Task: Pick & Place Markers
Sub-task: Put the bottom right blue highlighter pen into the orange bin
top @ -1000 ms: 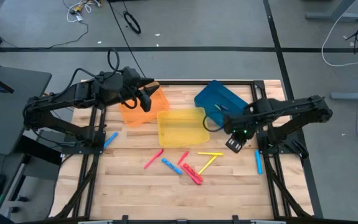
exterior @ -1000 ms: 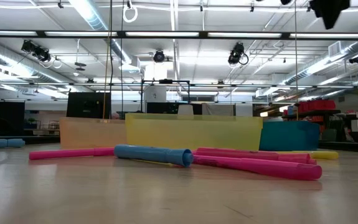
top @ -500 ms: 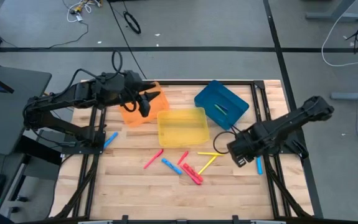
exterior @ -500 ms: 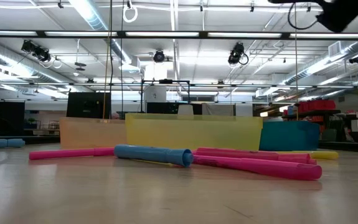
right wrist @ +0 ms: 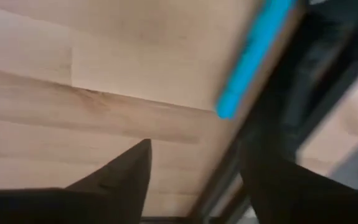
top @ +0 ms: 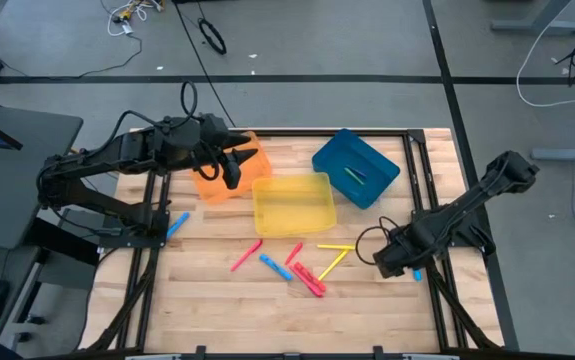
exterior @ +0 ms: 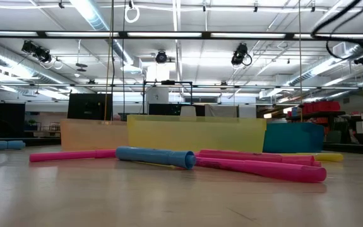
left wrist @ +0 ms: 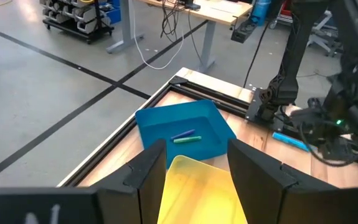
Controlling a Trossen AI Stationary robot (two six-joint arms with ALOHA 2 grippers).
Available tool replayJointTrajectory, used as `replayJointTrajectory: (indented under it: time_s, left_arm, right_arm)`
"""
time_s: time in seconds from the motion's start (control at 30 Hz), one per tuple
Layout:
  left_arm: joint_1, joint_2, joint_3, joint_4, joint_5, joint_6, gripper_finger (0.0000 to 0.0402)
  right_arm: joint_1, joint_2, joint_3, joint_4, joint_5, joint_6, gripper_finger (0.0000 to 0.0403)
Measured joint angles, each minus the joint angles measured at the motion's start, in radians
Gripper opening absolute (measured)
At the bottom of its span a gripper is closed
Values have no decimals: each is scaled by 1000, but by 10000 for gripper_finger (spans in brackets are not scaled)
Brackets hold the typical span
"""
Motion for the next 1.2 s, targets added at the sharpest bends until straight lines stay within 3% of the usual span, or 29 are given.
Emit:
replayJointTrajectory:
  time_s: [0.23,0.6,0.87,1.0,1.2]
  left_arm:
    - [0,0,0,0,0,0,177]
    - [0,0,0,1,0,-9,177]
    - [0,0,0,2,-3,-9,177]
    - [0,0,0,2,-18,-9,177]
    - [0,0,0,2,-20,-9,177]
  right_arm:
    - [25,0,-168,161,-1,110,269]
    - [36,0,-303,266,-1,122,244]
    - [37,-2,-327,324,27,105,229]
    - [36,-2,-329,354,40,74,201]
    - [36,-1,-328,384,62,6,118]
